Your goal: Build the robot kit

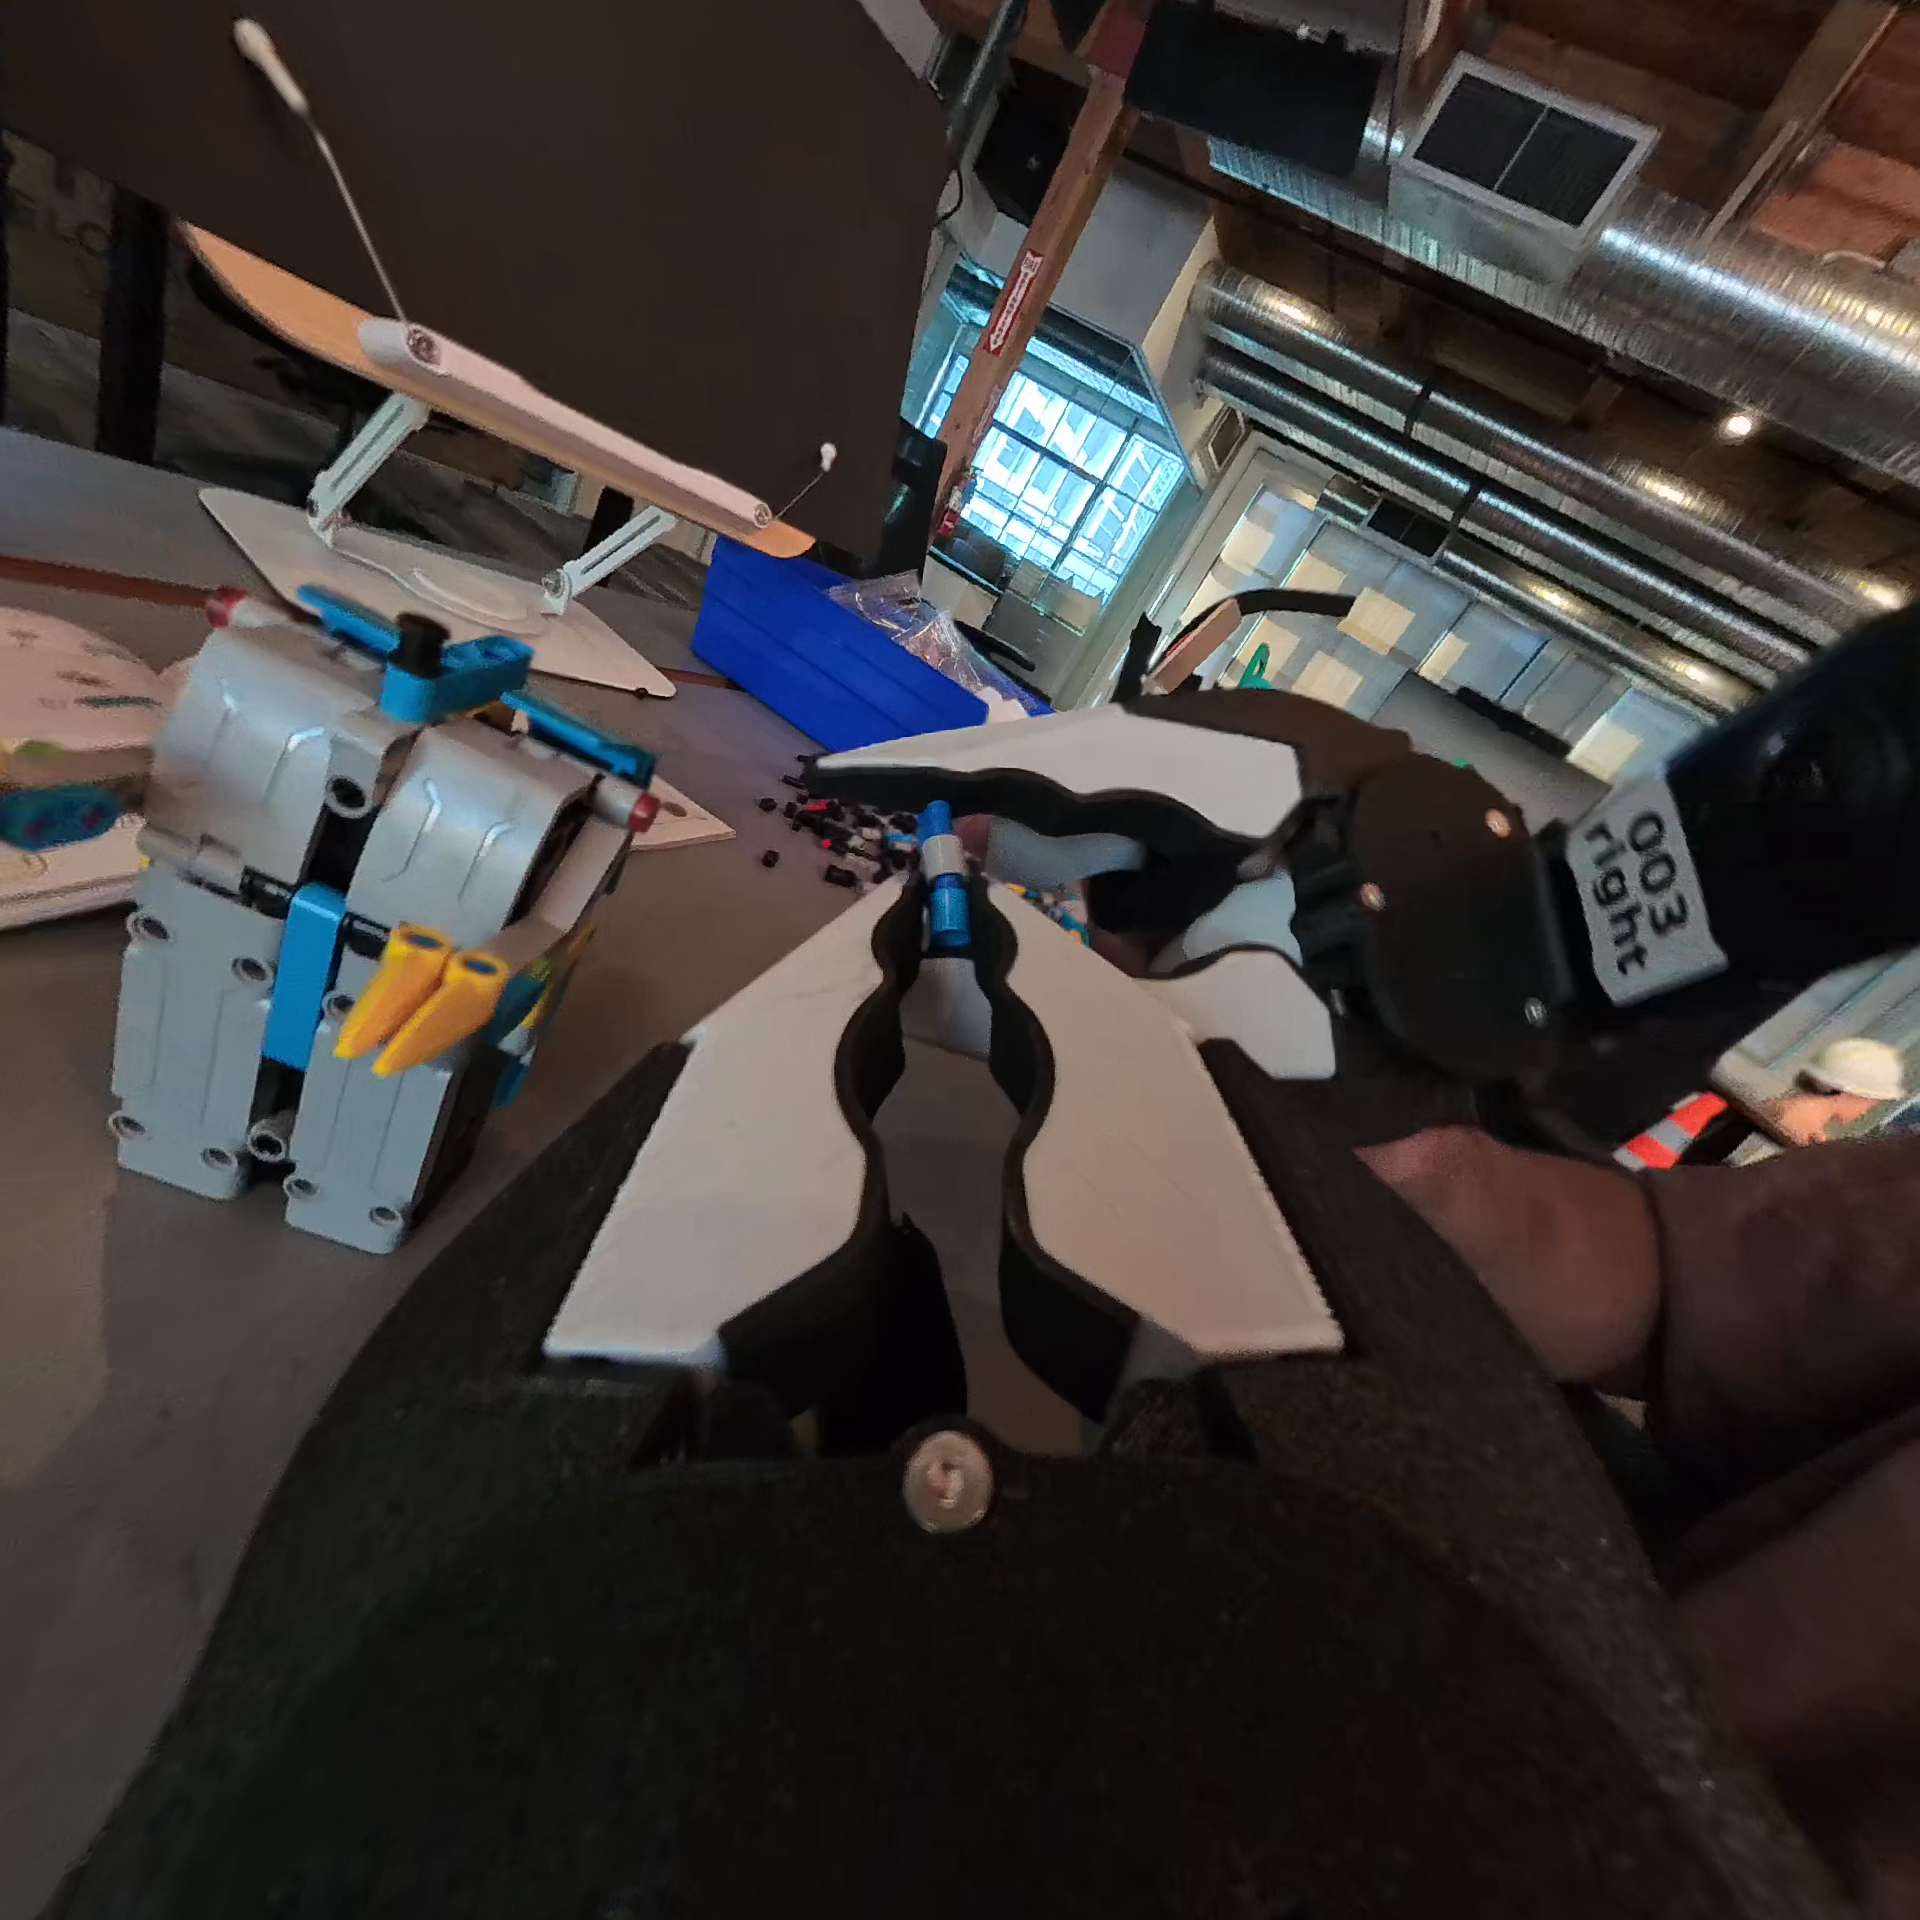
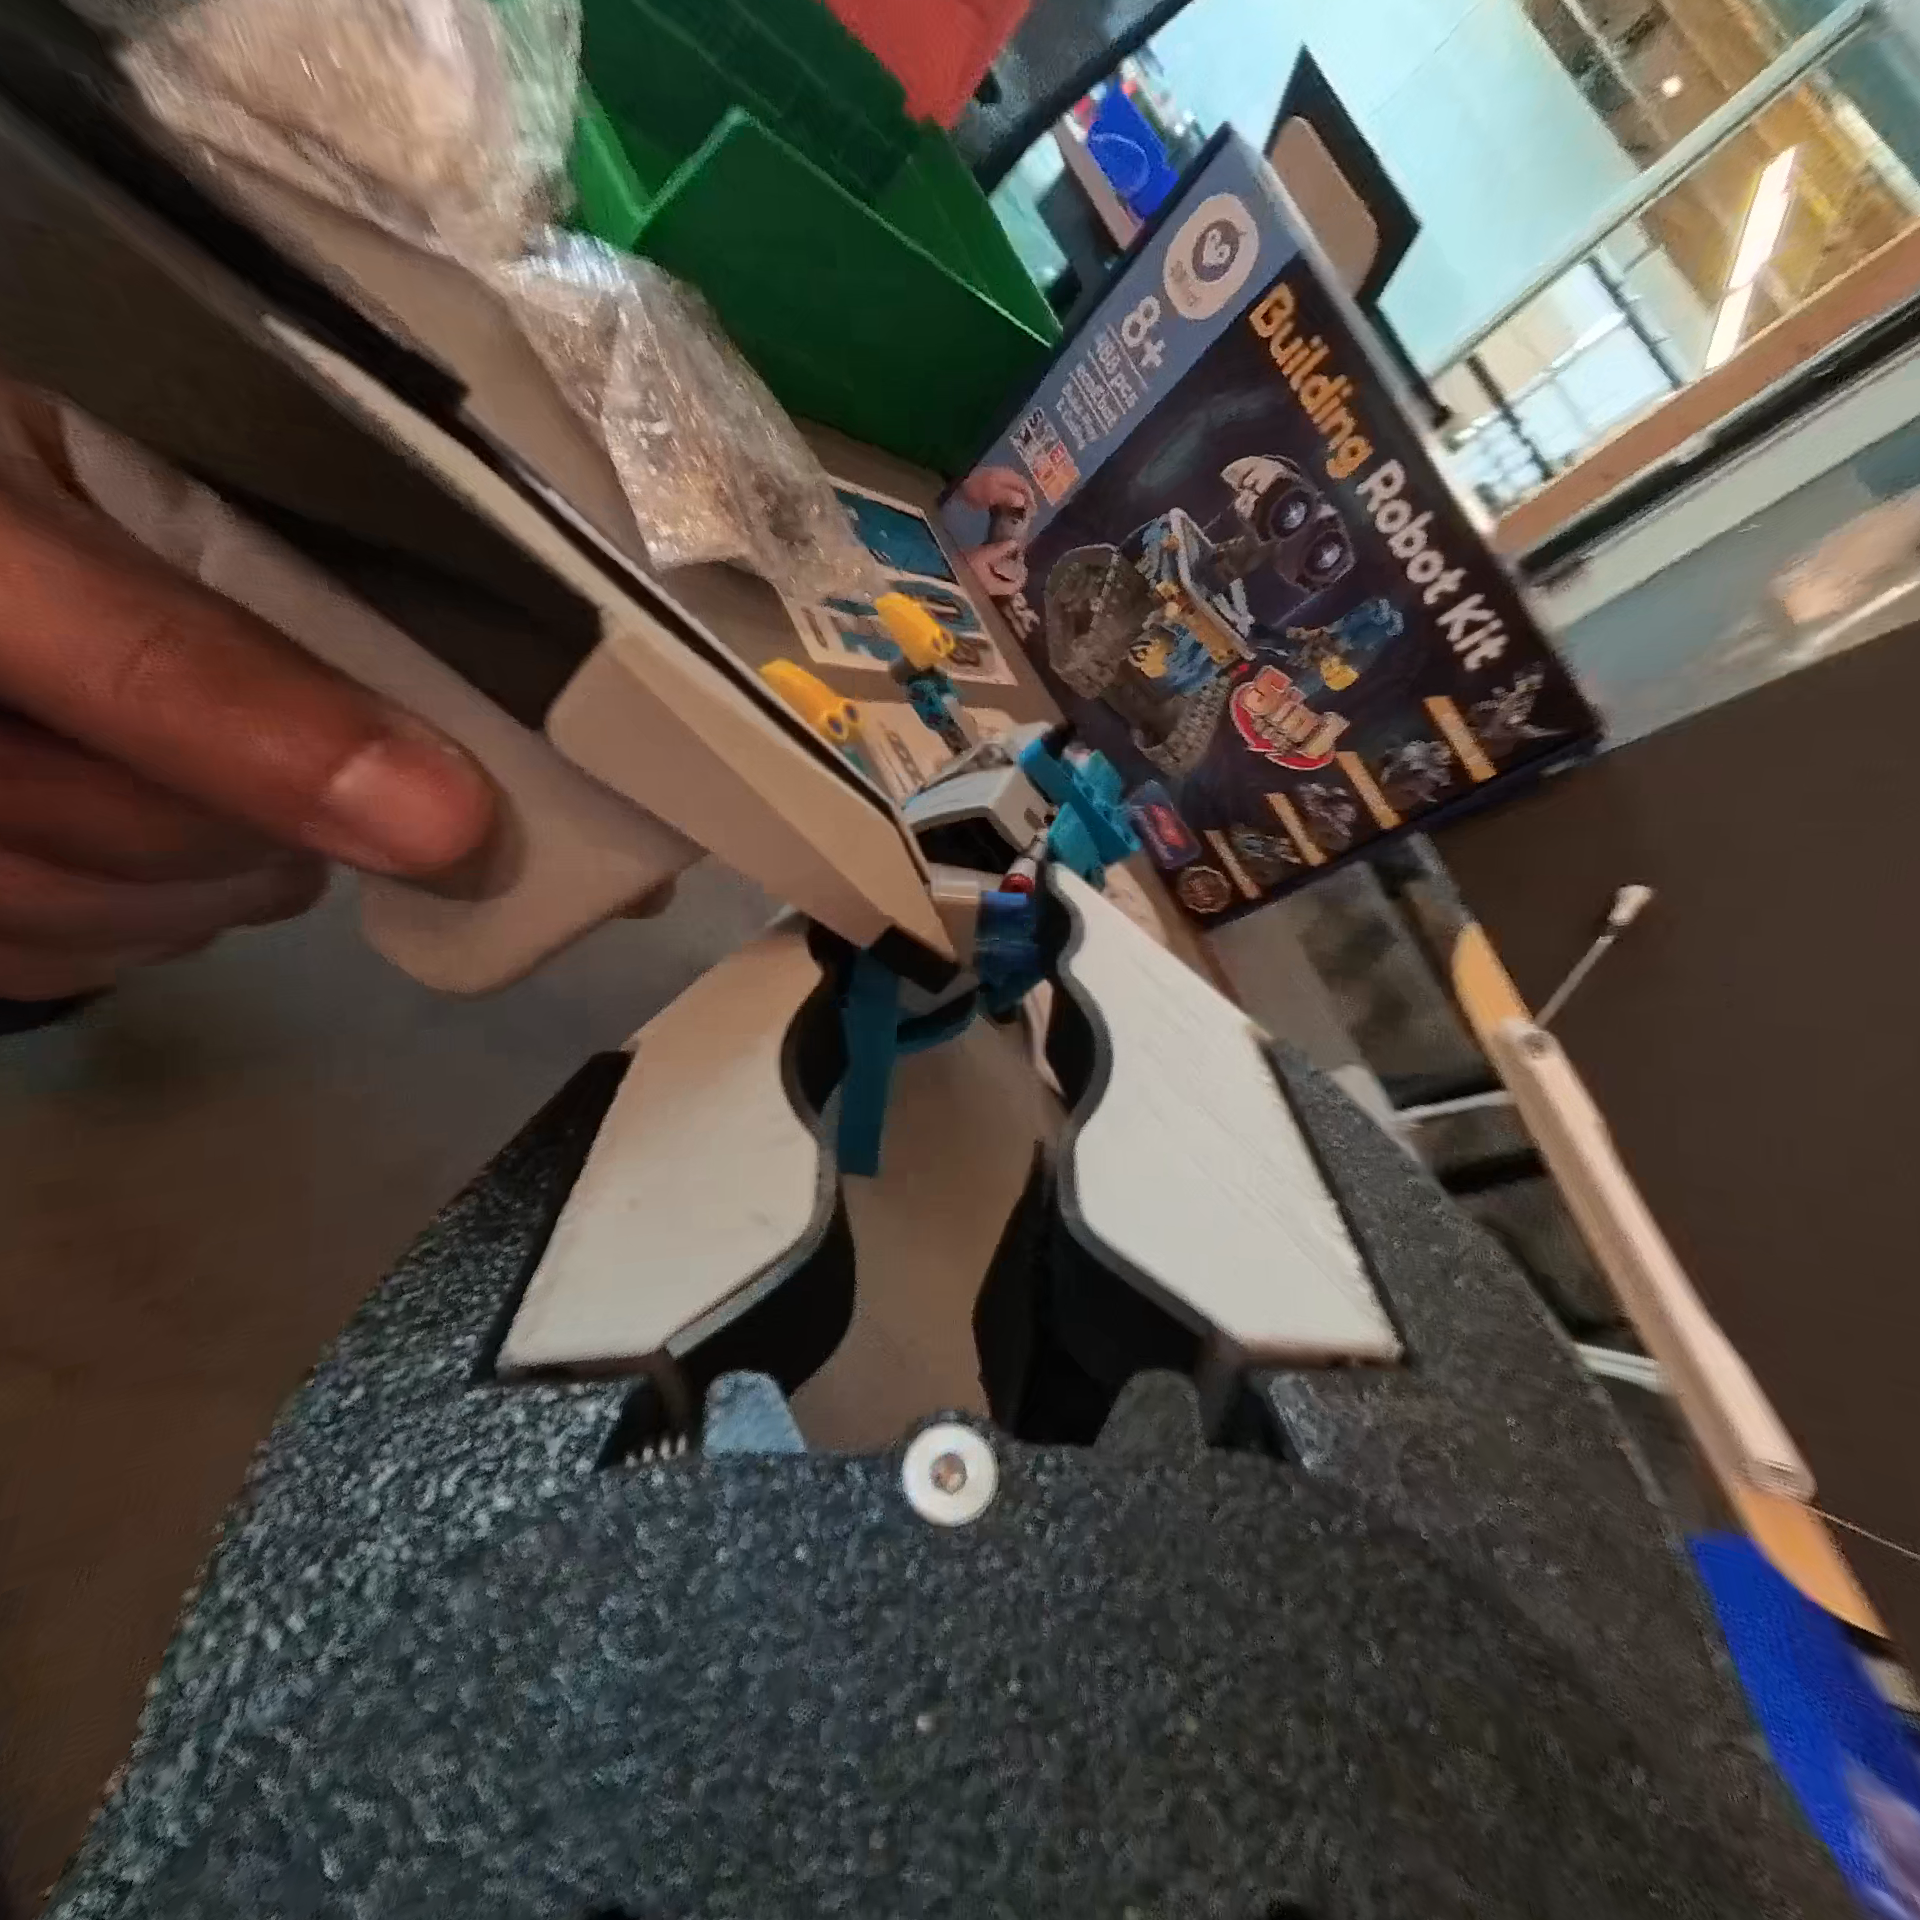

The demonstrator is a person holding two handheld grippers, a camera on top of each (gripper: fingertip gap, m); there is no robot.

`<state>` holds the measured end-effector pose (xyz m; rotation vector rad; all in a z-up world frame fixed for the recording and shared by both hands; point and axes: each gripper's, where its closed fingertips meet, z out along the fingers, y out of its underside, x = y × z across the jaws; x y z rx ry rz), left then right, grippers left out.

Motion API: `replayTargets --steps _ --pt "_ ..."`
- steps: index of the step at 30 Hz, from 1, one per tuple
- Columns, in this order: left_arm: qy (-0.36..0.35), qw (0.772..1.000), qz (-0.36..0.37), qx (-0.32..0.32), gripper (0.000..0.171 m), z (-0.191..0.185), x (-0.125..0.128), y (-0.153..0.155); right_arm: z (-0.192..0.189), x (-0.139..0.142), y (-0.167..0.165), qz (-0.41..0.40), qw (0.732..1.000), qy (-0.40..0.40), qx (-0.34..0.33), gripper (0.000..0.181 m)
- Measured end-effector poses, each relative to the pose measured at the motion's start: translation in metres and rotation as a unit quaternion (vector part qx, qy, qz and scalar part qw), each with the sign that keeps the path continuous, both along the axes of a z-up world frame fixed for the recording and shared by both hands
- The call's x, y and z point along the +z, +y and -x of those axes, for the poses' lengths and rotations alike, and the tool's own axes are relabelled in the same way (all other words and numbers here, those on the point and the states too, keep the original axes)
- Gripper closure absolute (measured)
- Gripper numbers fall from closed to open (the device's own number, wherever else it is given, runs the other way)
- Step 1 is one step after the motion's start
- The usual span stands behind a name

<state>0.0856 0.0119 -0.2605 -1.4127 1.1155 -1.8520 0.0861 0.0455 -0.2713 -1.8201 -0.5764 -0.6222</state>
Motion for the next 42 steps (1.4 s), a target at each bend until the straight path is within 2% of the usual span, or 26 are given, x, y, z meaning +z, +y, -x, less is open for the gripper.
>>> replayTargets --steps 1,3,5,6,7,8,10,11,12,13,16,17,18,19,22,25,27,32,34,36,38,40,41,42 --pt "-0.001 1.000 -0.009 -0.002 0.162 -0.001 0.001 -0.001 -0.001 0.000 0.000 0.000 1.000 0.023 0.013 0.148" --pt "-0.011 1.000 0.008 -0.010 0.143 0.003 0.004 0.000 0.000 0.002 -0.003 -0.015 0.996 0.077 0.047 0.146" --pt "-0.033 0.998 0.047 -0.015 0.137 0.010 0.012 0.008 -0.011 0.006 -0.006 -0.026 0.982 0.180 0.051 0.147" --pt "-0.041 0.997 0.058 -0.017 0.137 0.012 0.015 0.011 -0.014 0.012 -0.008 -0.034 0.966 0.248 0.066 0.147" --pt "-0.046 0.997 0.062 -0.022 0.137 0.013 0.016 0.011 -0.013 0.021 -0.012 -0.044 0.941 0.322 0.096 0.147" --pt "-0.047 0.997 0.059 -0.033 0.137 0.013 0.017 0.007 -0.005 0.034 -0.017 -0.056 0.902 0.400 0.152 0.147" --pt "-0.039 0.996 0.039 -0.076 0.131 0.010 0.015 -0.014 0.008 0.058 -0.030 -0.069 0.805 0.536 0.246 0.146" --pt "-0.038 0.994 0.029 -0.101 0.131 0.010 0.015 -0.026 0.009 0.063 -0.032 -0.068 0.770 0.576 0.265 0.147" --pt "-0.046 0.991 0.021 -0.122 0.132 0.011 0.017 -0.037 0.012 0.064 -0.034 -0.064 0.748 0.598 0.282 0.147" --pt "-0.052 0.990 0.013 -0.134 0.133 0.012 0.020 -0.045 0.014 0.064 -0.034 -0.061 0.741 0.605 0.286 0.147" --pt "-0.048 0.988 0.004 -0.149 0.138 0.011 0.018 -0.054 0.024 0.059 -0.033 -0.053 0.759 0.580 0.291 0.146" --pt "-0.052 0.986 0.010 -0.159 0.142 0.012 0.019 -0.055 0.026 0.059 -0.033 -0.054 0.760 0.579 0.291 0.146" --pt "-0.061 0.982 0.014 -0.178 0.161 0.016 0.022 -0.059 0.026 0.059 -0.032 -0.053 0.757 0.583 0.290 0.146" --pt "-0.067 0.980 0.014 -0.187 0.163 0.019 0.023 -0.062 0.027 0.057 -0.031 -0.043 0.753 0.587 0.294 0.146" --pt "-0.068 0.977 0.020 -0.200 0.163 0.022 0.023 -0.067 0.033 0.055 -0.034 -0.014 0.716 0.622 0.316 0.146" --pt "-0.067 0.971 0.037 -0.225 0.164 0.026 0.024 -0.071 0.039 0.057 -0.040 -0.002 0.719 0.607 0.339 0.146" --pt "-0.079 0.968 0.041 -0.235 0.165 0.031 0.028 -0.073 0.041 0.060 -0.047 0.009 0.713 0.603 0.356 0.136" --pt "-0.097 0.952 0.100 -0.273 0.165 0.042 0.037 -0.068 0.030 0.067 -0.064 0.033 0.672 0.627 0.394 0.135" --pt "-0.102 0.938 0.129 -0.304 0.165 0.047 0.041 -0.071 0.027 0.068 -0.067 0.038 0.654 0.638 0.405 0.136" --pt "-0.107 0.920 0.152 -0.346 0.165 0.054 0.046 -0.079 0.032 0.067 -0.070 0.061 0.623 0.651 0.430 0.136" --pt "-0.109 0.905 0.163 -0.378 0.165 0.059 0.049 -0.087 0.043 0.068 -0.076 0.085 0.591 0.655 0.463 0.144" --pt "-0.111 0.894 0.168 -0.401 0.165 0.064 0.051 -0.092 0.049 0.072 -0.079 0.081 0.581 0.650 0.483 0.154" --pt "-0.114 0.890 0.171 -0.407 0.165 0.066 0.052 -0.092 0.051 0.076 -0.085 0.080 0.568 0.646 0.503 0.166" --pt "-0.115 0.888 0.173 -0.411 0.165 0.068 0.053 -0.093 0.053 0.078 -0.086 0.080 0.568 0.644 0.506 0.168"
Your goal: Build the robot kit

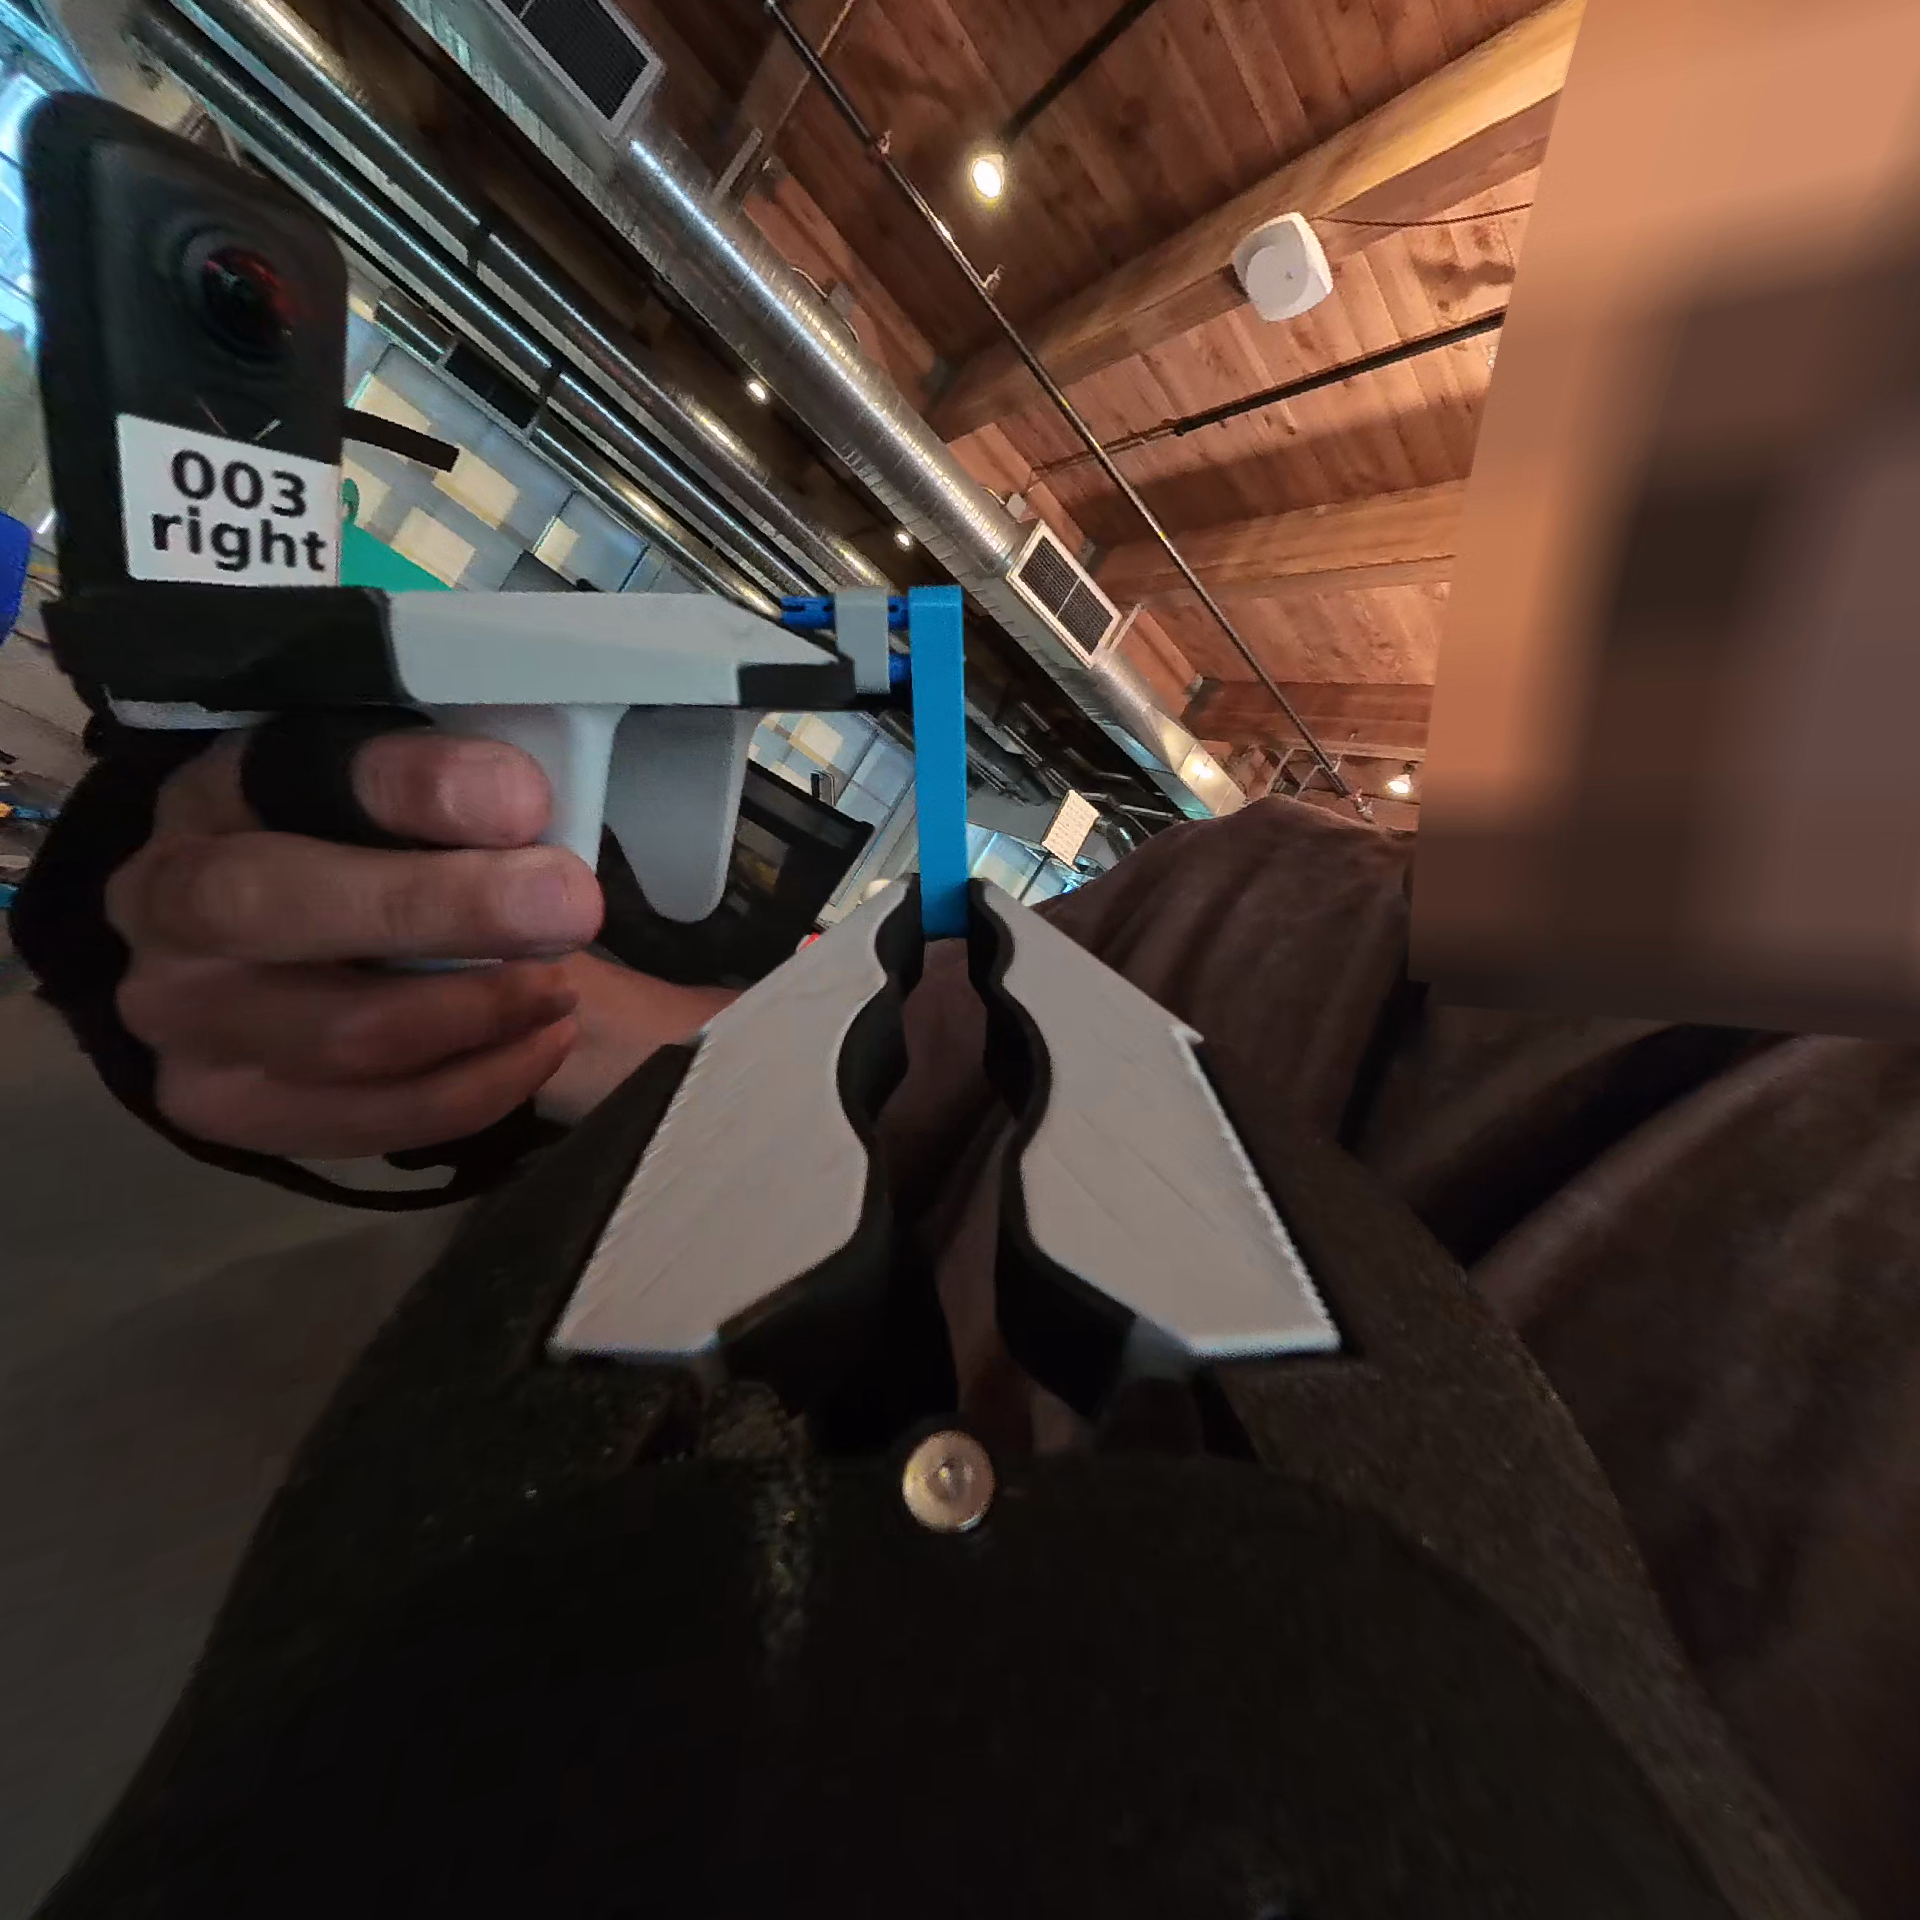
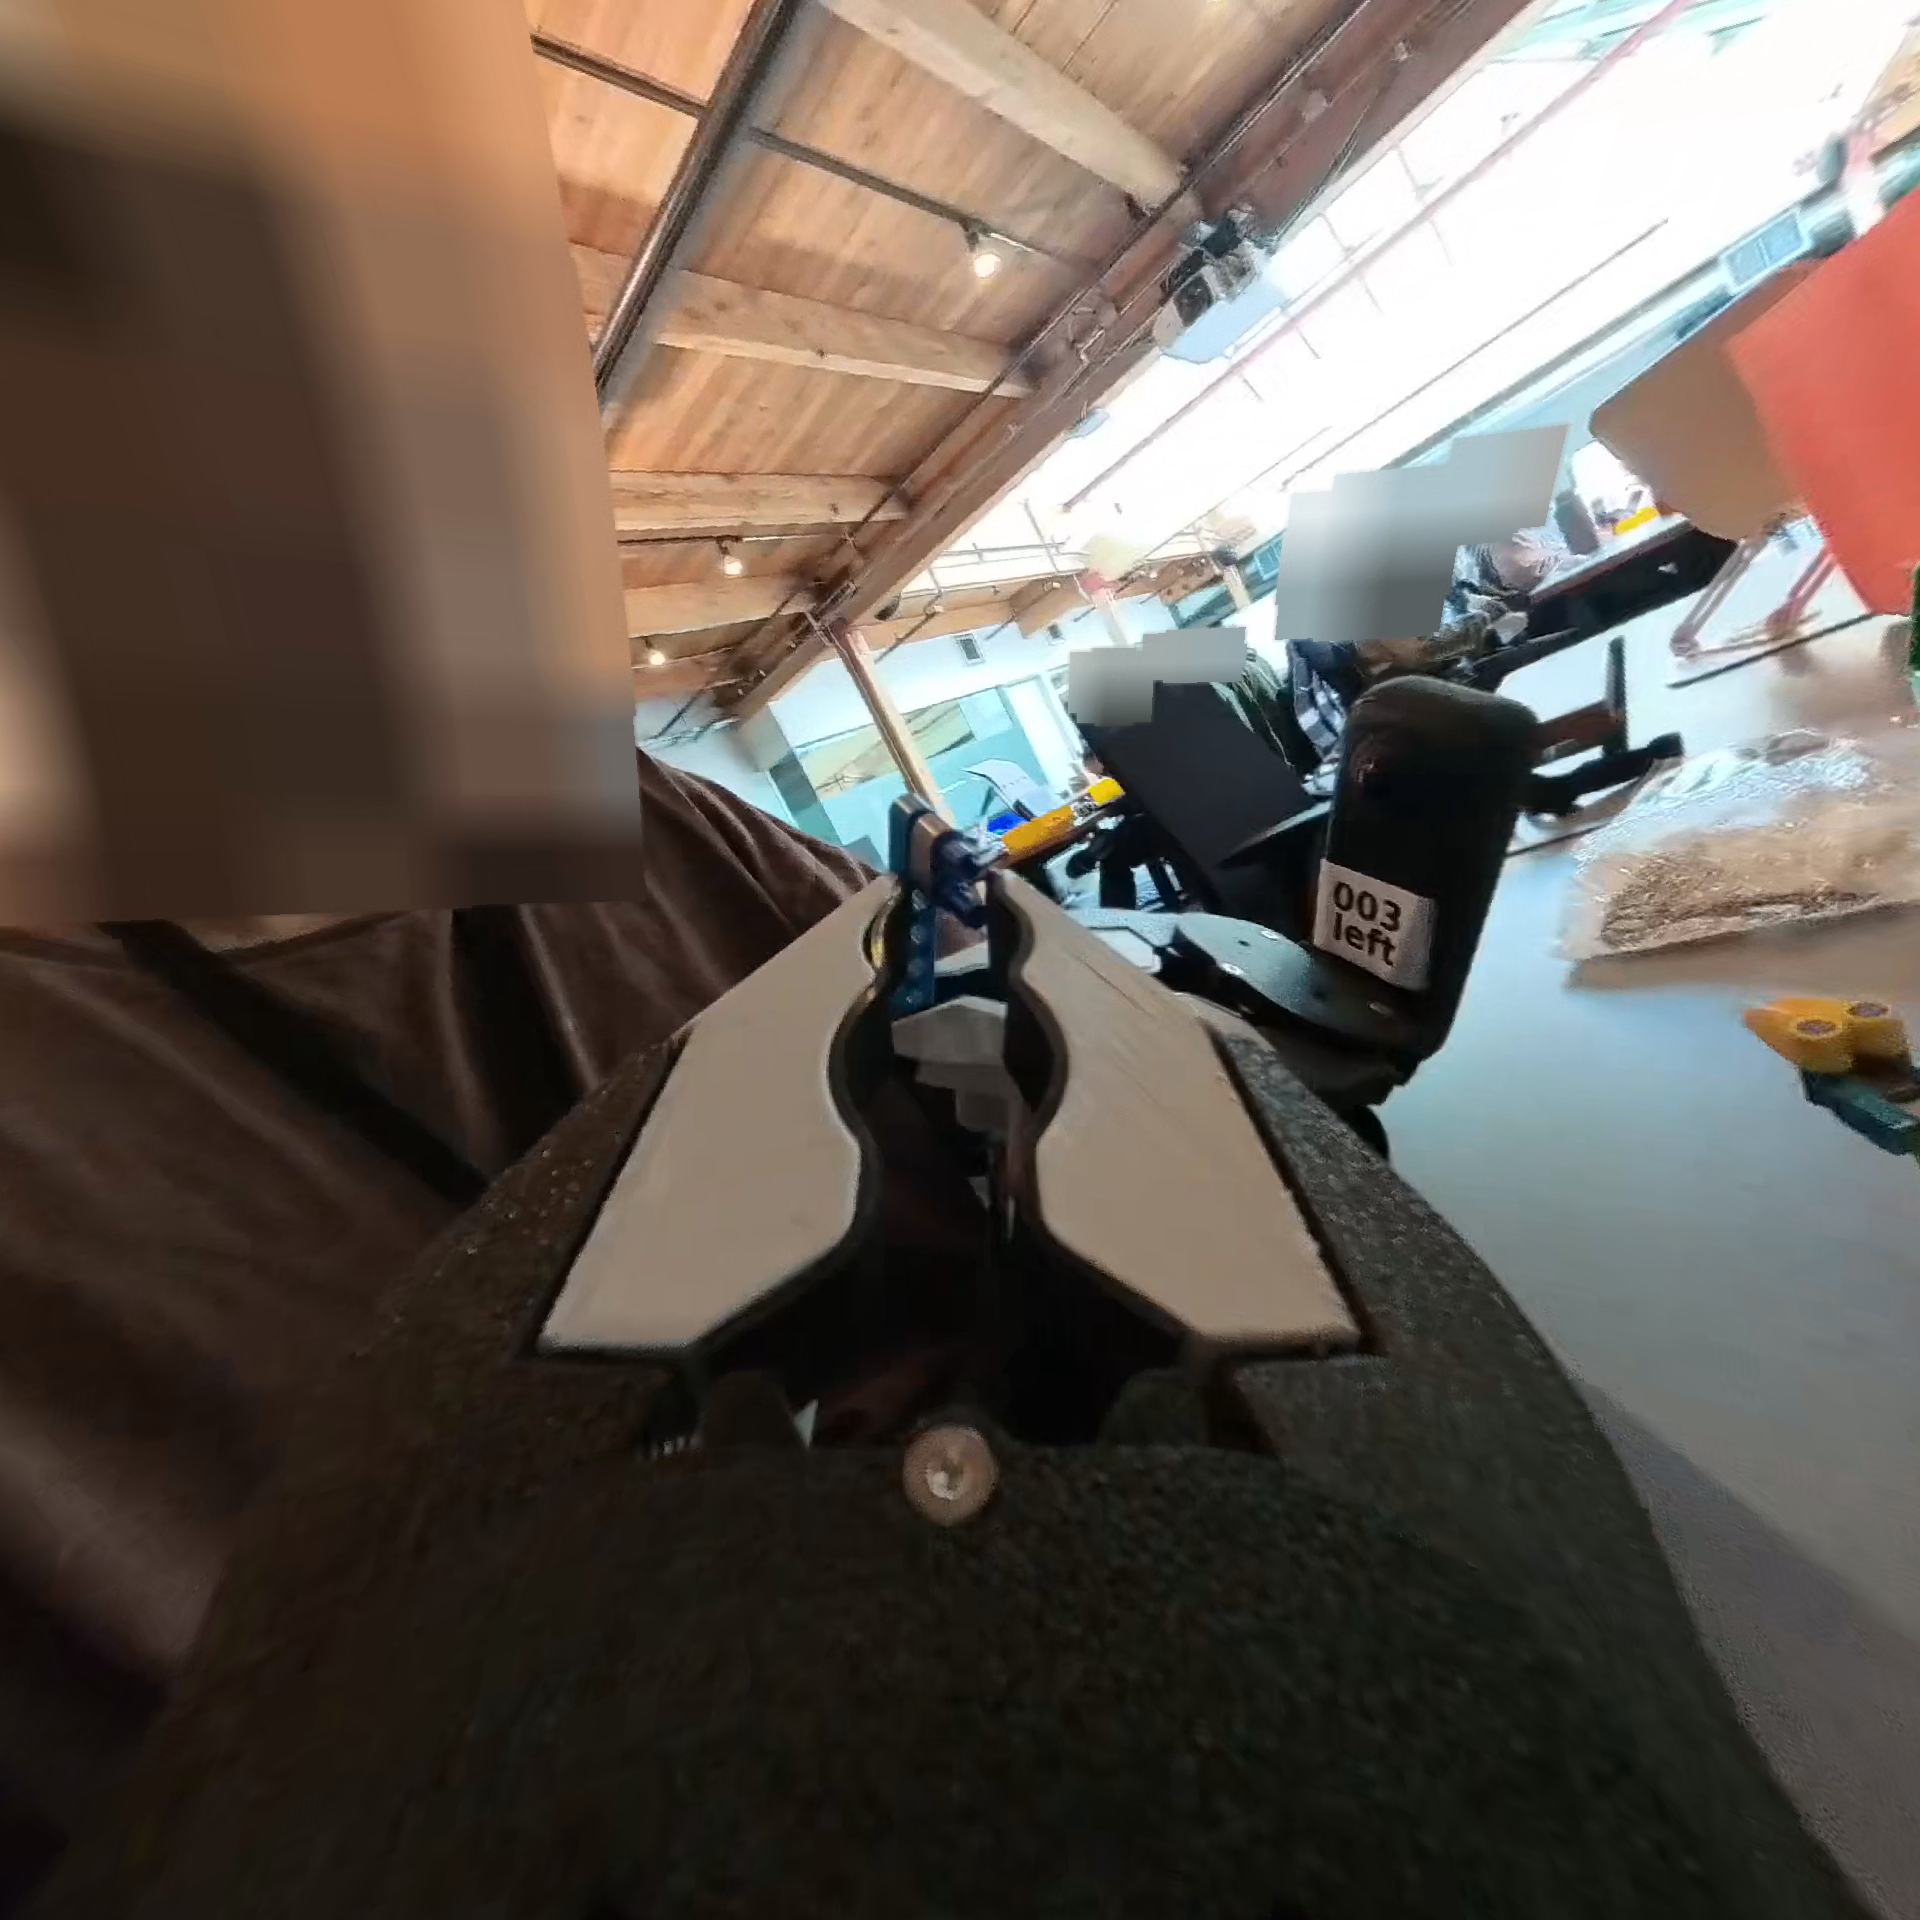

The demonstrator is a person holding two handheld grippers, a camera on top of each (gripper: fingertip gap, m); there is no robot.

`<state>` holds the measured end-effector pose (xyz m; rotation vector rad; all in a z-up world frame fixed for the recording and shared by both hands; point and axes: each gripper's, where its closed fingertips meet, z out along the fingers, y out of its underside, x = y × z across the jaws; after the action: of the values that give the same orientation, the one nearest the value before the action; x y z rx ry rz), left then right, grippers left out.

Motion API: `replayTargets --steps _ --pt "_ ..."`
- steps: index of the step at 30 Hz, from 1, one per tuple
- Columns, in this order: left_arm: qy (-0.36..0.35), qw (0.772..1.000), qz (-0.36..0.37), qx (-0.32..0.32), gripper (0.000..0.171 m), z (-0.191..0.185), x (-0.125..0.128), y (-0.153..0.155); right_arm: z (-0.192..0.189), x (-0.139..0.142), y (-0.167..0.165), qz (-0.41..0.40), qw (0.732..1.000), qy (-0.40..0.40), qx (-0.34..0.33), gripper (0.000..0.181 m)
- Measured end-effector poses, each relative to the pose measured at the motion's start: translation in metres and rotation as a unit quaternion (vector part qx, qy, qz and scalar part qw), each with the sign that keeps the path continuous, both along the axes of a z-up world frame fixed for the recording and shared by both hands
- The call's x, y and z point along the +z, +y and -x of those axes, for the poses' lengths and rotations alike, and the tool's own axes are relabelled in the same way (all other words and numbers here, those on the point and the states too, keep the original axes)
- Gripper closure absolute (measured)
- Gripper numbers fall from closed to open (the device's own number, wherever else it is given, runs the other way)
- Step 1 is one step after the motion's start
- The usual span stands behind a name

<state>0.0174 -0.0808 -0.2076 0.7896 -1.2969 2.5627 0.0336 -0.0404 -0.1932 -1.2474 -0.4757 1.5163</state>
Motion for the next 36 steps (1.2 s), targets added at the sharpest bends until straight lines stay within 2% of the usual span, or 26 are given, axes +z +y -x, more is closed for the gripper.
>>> replayTargets --steps 4,8,10,13,15,17,20,24,26,31,36 --pt "0.007 1.000 0.009 0.001 0.165 -0.001 0.000 0.003 0.000 -0.001 0.003 -0.022 0.999 -0.025 -0.039 0.172" --pt "0.040 0.995 -0.005 0.086 0.161 -0.021 -0.010 0.022 -0.016 -0.005 0.013 -0.021 0.993 -0.053 -0.108 0.175" --pt "0.040 0.992 -0.028 0.119 0.158 -0.025 -0.013 0.028 -0.020 -0.007 0.013 -0.017 0.991 -0.065 -0.117 0.174" --pt "0.043 0.984 -0.056 0.165 0.145 -0.031 -0.018 0.035 -0.023 -0.012 0.017 -0.010 0.987 -0.084 -0.139 0.174" --pt "0.040 0.977 -0.079 0.194 0.144 -0.034 -0.021 0.039 -0.026 -0.017 0.021 -0.005 0.982 -0.102 -0.158 0.175" --pt "0.033 0.969 -0.094 0.227 0.146 -0.036 -0.021 0.045 -0.026 -0.020 0.022 -0.001 0.980 -0.114 -0.161 0.175" --pt "0.024 0.963 -0.094 0.250 0.161 -0.036 -0.019 0.053 -0.027 -0.027 0.024 0.006 0.976 -0.138 -0.171 0.175" --pt "0.030 0.957 -0.107 0.268 0.160 -0.039 -0.022 0.058 -0.025 -0.038 0.027 0.013 0.965 -0.185 -0.185 0.174" --pt "0.033 0.949 -0.129 0.285 0.165 -0.041 -0.027 0.061 -0.023 -0.045 0.029 0.015 0.959 -0.209 -0.191 0.174" --pt "0.004 0.929 -0.220 0.299 0.165 -0.038 -0.036 0.054 -0.020 -0.053 0.023 0.040 0.963 -0.213 -0.157 0.175" --pt "-0.009 0.926 -0.234 0.297 0.165 -0.037 -0.036 0.049 -0.017 -0.051 0.018 0.035 0.969 -0.200 -0.140 0.175"
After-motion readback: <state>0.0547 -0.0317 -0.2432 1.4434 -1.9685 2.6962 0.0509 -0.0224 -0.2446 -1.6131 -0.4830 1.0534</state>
